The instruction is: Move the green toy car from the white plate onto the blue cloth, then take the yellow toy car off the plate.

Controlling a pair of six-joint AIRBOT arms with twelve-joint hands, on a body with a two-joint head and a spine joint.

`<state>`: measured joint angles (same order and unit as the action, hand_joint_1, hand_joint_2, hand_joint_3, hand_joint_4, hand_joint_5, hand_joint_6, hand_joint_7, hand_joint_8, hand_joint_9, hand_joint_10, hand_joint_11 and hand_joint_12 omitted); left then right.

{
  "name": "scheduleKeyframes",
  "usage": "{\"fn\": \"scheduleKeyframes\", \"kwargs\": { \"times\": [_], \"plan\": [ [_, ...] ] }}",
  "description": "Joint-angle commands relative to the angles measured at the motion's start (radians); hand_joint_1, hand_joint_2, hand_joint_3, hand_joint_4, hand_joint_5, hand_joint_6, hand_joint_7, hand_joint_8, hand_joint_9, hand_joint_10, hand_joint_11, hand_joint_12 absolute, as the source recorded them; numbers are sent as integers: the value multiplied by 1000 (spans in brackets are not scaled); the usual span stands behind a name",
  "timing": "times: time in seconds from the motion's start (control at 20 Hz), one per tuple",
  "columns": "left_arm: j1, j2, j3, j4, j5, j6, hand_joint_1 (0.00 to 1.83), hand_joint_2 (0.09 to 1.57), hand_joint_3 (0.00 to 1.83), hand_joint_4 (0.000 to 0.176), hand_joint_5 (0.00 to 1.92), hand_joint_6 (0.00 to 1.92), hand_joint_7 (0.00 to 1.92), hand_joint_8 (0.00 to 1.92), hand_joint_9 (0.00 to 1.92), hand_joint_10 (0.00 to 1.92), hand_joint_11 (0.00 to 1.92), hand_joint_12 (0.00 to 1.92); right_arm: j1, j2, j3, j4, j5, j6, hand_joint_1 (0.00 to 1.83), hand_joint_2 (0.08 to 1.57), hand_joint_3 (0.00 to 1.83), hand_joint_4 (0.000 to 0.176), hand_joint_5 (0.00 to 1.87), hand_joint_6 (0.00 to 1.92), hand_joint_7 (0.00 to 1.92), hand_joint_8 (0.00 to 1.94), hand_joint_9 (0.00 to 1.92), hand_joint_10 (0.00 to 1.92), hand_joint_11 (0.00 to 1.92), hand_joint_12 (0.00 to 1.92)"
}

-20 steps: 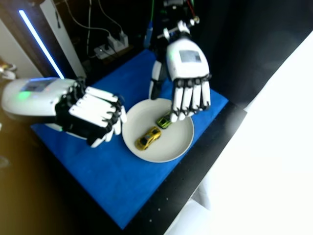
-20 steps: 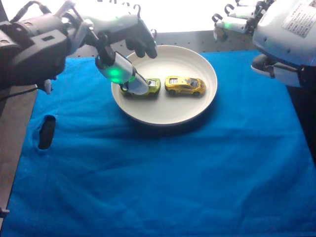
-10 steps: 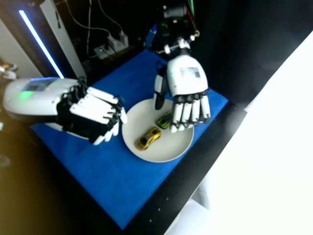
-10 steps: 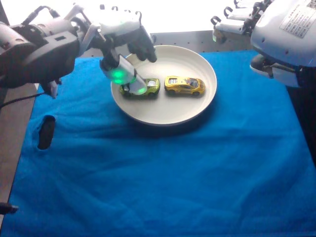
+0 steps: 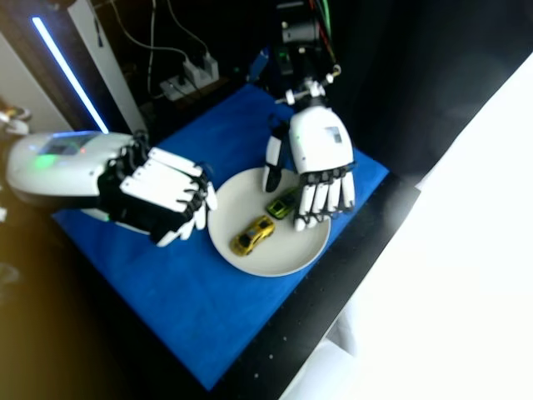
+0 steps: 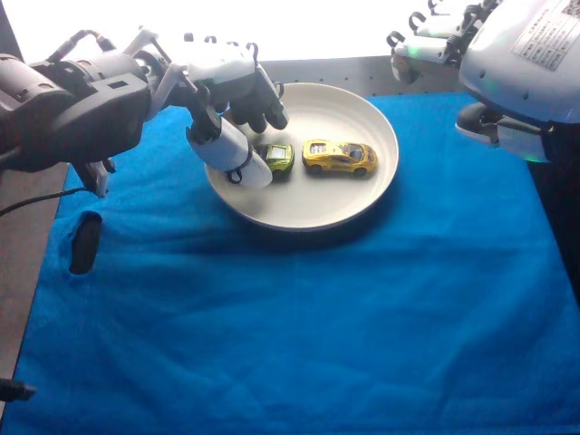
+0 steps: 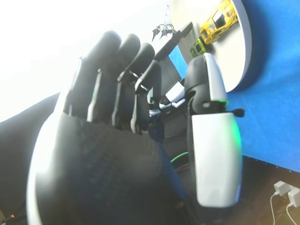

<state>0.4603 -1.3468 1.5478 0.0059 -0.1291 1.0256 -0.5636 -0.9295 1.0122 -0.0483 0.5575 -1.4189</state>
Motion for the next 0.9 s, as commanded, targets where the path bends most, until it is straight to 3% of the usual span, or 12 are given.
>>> {"fn": "scheduleKeyframes", "kwargs": {
  "times": [0.0, 0.1, 0.35, 0.5, 0.55, 0.6, 0.65, 0.75, 0.85],
  "plan": [
    [-3, -8, 5, -5, -99, 0, 978, 927, 0, 0, 776, 3, 657, 569, 444, 1092, 253, 1706, 13, -1, 5, 0, 124, -9, 1167, 1108, 0, 0, 439, 916, 590, 871, 540, 1313, 450, 1868],
    [-3, -10, 5, -5, -99, 0, 986, 933, 1, 0, 794, 4, 577, 906, 443, 1256, 294, 1781, 13, -2, 5, 0, 124, -9, 1164, 1112, 0, 0, 449, 876, 600, 853, 539, 1300, 429, 1889],
    [2, -14, 5, -4, -95, 0, 1041, 949, 5, 0, 885, 31, 667, 1127, 616, 1369, 475, 1787, 13, -3, 5, 0, 124, -8, 1220, 1107, 0, 0, 369, 1043, 537, 947, 504, 1388, 450, 1905],
    [5, -14, 6, -4, -92, 0, 1148, 999, 8, 0, 952, 63, 709, 1617, 775, 1844, 790, 1919, 13, -3, 4, 0, 124, -8, 1229, 1115, 2, 0, 331, 1128, 513, 1006, 499, 1444, 470, 1916],
    [5, -14, 7, -4, -92, 0, 1150, 1094, 10, 0, 950, 821, 716, 1582, 773, 1797, 785, 1921, 13, -3, 4, 0, 124, -8, 1232, 1107, 0, 0, 365, 1134, 536, 1005, 526, 1428, 503, 1895],
    [6, -14, 7, -4, -92, 0, 1142, 1135, 8, 0, 901, 1052, 749, 1658, 827, 1859, 858, 1921, 13, -4, 4, 0, 124, -8, 1236, 1105, 0, 0, 373, 1137, 538, 1004, 527, 1424, 504, 1893],
    [6, -14, 8, -4, -92, 0, 1199, 1196, 8, 0, 788, 1232, 782, 1427, 832, 1811, 858, 1921, 13, -4, 4, 0, 124, -8, 1238, 1100, 0, 0, 396, 1125, 551, 1029, 543, 1440, 528, 1894],
    [6, -14, 10, -4, -92, 0, 1224, 1211, 0, 0, 789, 1042, 825, 1520, 786, 1714, 795, 1921, 13, -4, 4, 0, 124, -8, 1221, 1107, 0, 0, 382, 1142, 513, 1107, 531, 1478, 532, 1899],
    [8, -14, 11, -9, -95, 0, 1229, 1187, 0, 0, 874, 974, 839, 1456, 714, 1536, 627, 1872, 13, -5, 4, 0, 125, -8, 1224, 1106, 0, 0, 372, 1139, 492, 1105, 504, 1458, 502, 1896]
  ]
}}
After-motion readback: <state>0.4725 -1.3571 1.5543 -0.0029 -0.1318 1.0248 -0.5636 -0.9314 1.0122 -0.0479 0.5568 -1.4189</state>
